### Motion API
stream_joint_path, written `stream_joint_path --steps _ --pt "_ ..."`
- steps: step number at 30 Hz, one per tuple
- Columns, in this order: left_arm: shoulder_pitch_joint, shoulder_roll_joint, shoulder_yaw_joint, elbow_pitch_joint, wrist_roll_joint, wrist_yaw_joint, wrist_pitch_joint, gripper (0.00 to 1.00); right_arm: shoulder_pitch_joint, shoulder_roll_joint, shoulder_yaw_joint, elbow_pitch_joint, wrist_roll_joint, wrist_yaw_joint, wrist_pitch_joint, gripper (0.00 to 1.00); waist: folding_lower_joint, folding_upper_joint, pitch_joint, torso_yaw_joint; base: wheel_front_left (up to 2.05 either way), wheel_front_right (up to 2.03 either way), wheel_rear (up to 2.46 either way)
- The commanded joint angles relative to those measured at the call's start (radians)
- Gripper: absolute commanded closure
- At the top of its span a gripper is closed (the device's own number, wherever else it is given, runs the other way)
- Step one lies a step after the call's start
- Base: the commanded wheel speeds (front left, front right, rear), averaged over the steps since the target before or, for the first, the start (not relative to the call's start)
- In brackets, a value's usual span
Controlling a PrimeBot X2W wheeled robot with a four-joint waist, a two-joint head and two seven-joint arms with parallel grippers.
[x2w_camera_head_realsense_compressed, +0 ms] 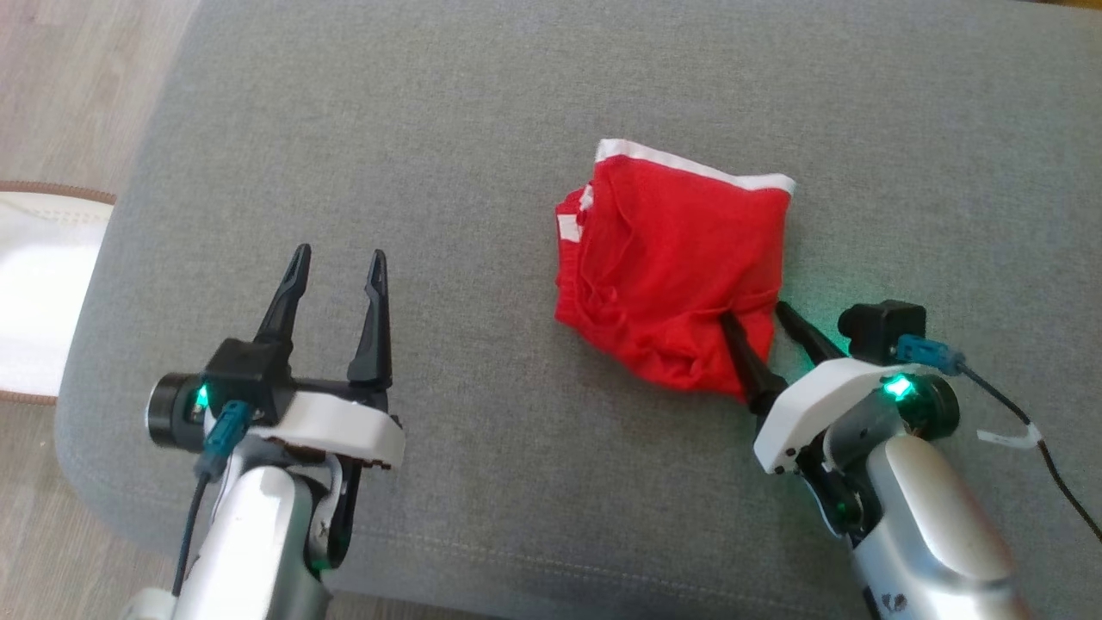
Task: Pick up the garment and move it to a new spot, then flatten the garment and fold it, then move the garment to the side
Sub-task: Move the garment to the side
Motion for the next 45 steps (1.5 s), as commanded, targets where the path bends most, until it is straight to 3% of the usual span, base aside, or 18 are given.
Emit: stream_joint_path --steps 1,2,4,16,28,33,40,45 --pt "-0.044 0.007 0.026 -0.027 0.009 0.002 -0.011 0.00 -0.023 0.008 0.030 -0.006 0.012 -0.001 0.012 0.00 -0.0001 0.0000 0.001 0.002 0.00 0.00 0.00" --pt "-0.044 0.006 0.026 -0.026 0.009 0.003 -0.011 0.00 -0.027 0.008 0.036 0.014 0.021 -0.001 0.020 0.09 -0.0001 0.0000 0.000 0.002 0.00 0.00 0.00" --pt "-0.045 0.006 0.028 -0.024 0.009 0.003 -0.012 0.00 -0.034 0.009 0.048 0.041 0.039 -0.001 0.032 1.00 -0.0001 0.0000 -0.002 -0.001 0.00 0.00 0.00" --pt "-0.029 0.017 0.031 -0.042 0.025 0.002 -0.012 0.00 -0.035 -0.008 0.117 0.025 0.024 -0.001 0.009 1.00 -0.0001 0.0000 -0.032 -0.087 0.00 0.00 0.00" --pt "-0.020 0.033 0.023 -0.089 0.033 -0.005 -0.012 0.00 0.012 -0.208 0.121 -0.165 -0.039 -0.001 0.082 1.00 -0.0001 0.0000 -0.014 -0.308 0.00 0.00 0.00" --pt "-0.044 0.039 0.017 -0.101 0.038 -0.009 -0.012 0.00 -0.021 -0.275 0.109 -0.221 -0.043 -0.001 0.105 1.00 -0.0001 0.0000 0.018 -0.371 0.00 0.00 0.00" --pt "-0.102 0.050 -0.004 -0.114 0.052 -0.023 -0.011 0.00 -0.121 -0.396 -0.004 -0.257 -0.040 -0.001 0.108 1.00 -0.0001 0.0000 0.089 -0.432 0.00 0.00 0.00" --pt "-0.141 0.056 -0.015 -0.120 0.059 -0.030 -0.008 0.00 -0.187 -0.428 -0.146 -0.220 -0.034 -0.001 0.099 1.00 -0.0001 0.0000 0.138 -0.452 0.00 0.00 0.00"
